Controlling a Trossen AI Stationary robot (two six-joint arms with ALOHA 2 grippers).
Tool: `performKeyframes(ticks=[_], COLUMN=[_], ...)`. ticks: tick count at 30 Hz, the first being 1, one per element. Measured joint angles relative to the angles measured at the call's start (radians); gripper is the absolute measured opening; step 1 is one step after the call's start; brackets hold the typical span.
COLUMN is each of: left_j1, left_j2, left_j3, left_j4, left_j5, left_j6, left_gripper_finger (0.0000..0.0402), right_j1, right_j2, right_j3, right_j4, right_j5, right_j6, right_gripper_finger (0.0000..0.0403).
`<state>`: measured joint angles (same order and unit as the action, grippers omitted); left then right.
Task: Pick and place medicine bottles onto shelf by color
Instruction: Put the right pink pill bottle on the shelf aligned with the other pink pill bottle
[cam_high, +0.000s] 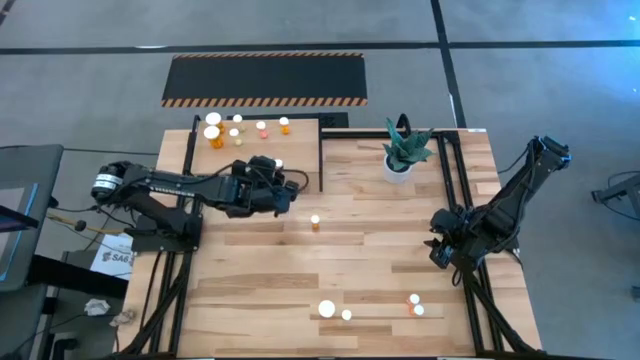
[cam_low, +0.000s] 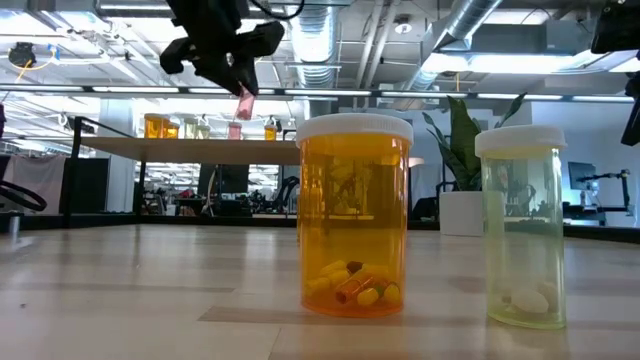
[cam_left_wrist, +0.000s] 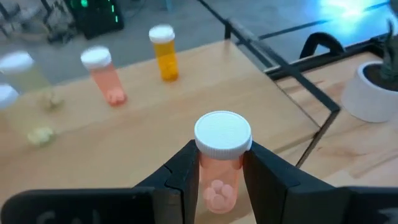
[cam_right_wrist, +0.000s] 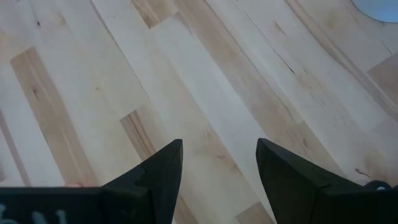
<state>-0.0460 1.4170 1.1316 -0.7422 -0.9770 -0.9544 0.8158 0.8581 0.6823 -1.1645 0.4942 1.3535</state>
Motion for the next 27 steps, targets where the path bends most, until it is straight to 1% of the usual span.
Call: performKeyframes(ticks=[2,5,9,15,18,22,24,27], left_j1=[0.03,0.076,0.136,0.212,0.237,0.262,0.266,0.265], left_j2=[0.0,0.0,0.0,0.0,0.008,0.015,0.025,0.035], left_j3=[0.0,0.0,0.0,-0.007,-0.008,-0.009,-0.009,-0.008], left_j4=[0.002,0.002,0.02,0.131,0.151,0.15,0.138,0.115], left_j5=[0.03,0.027,0.022,-0.011,-0.038,-0.042,-0.045,-0.081], left_j6=[-0.018,-0.026,0.031,0.055,0.055,0.061,0.039,-0.01], left_gripper_finger=[0.0095,0.0095,0.0095,0.0095,0.0095,0.0095,0.0095,0.0095], right_j1=[0.0,0.0,0.0,0.0,0.0,0.0,0.0,0.0], right_j2=[0.0,0.0,0.0,0.0,0.0,0.0,0.0,0.0], right_j3=[0.0,0.0,0.0,0.0,0.0,0.0,0.0,0.0], right_j4=[0.0,0.0,0.0,0.0,0.0,0.0,0.0,0.0], right_j5=[0.0,0.0,0.0,0.0,0.0,0.0,0.0,0.0], right_j6=[0.0,0.0,0.0,0.0,0.0,0.0,0.0,0.0], right_gripper_finger=[0.0226,0.0226,0.0226,0.0226,0.0226,0.0226,0.0226,0.0226])
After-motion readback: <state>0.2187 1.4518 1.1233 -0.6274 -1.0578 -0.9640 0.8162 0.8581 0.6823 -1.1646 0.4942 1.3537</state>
